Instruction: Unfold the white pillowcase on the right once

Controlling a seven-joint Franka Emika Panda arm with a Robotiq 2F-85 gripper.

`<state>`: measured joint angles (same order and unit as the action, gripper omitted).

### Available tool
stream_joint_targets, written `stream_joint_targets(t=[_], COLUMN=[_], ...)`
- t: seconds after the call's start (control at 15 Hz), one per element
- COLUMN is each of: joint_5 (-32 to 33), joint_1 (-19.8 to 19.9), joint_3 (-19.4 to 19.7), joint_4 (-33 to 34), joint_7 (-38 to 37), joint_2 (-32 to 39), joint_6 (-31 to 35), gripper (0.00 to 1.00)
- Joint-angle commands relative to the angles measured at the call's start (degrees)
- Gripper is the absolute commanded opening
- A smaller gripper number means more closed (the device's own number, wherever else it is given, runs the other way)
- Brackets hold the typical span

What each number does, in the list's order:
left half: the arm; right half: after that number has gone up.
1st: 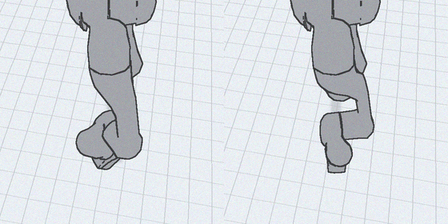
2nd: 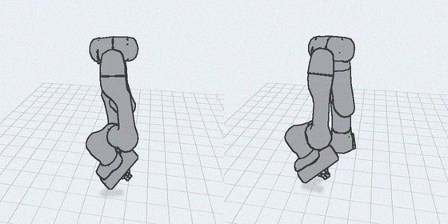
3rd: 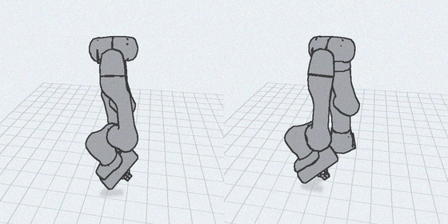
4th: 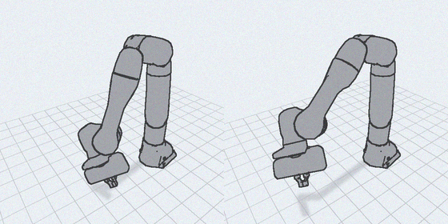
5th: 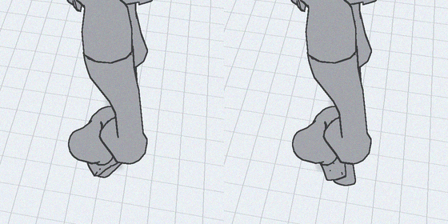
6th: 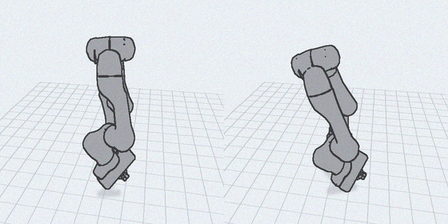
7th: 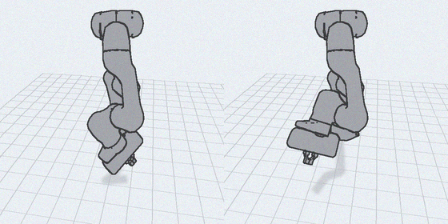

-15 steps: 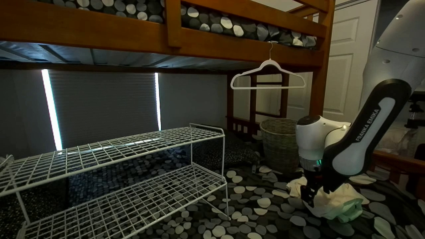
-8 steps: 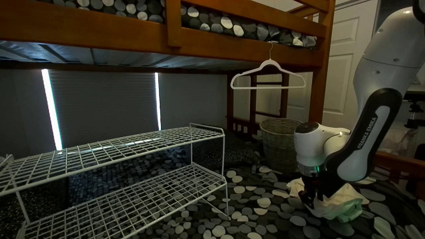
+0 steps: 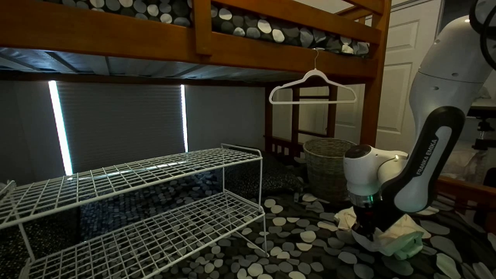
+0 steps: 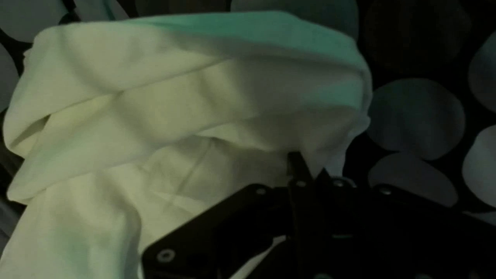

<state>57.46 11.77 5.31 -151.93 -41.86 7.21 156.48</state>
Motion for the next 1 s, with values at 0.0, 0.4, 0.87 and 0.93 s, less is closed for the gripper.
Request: stream_joint_targets(t=[0.0,0.4,0.87,0.93], joint_5=[1.9,14.0,22.9,22.5], joint_1=[0.6,0.4,0.7,0.6], joint_3=[1.4,4.1,3.5,3.5], joint_4=[-0.2,1.0,0.1,-0.5], joint_7=[-0.9,-10.1,-18.1,-17.5], joint_2=[-1.8,-10.9,-21.5,-22.7], joint_6=[-0.6,-2.2,-3.0,-2.5], gripper=[0.01,0.01,0.01,0.01])
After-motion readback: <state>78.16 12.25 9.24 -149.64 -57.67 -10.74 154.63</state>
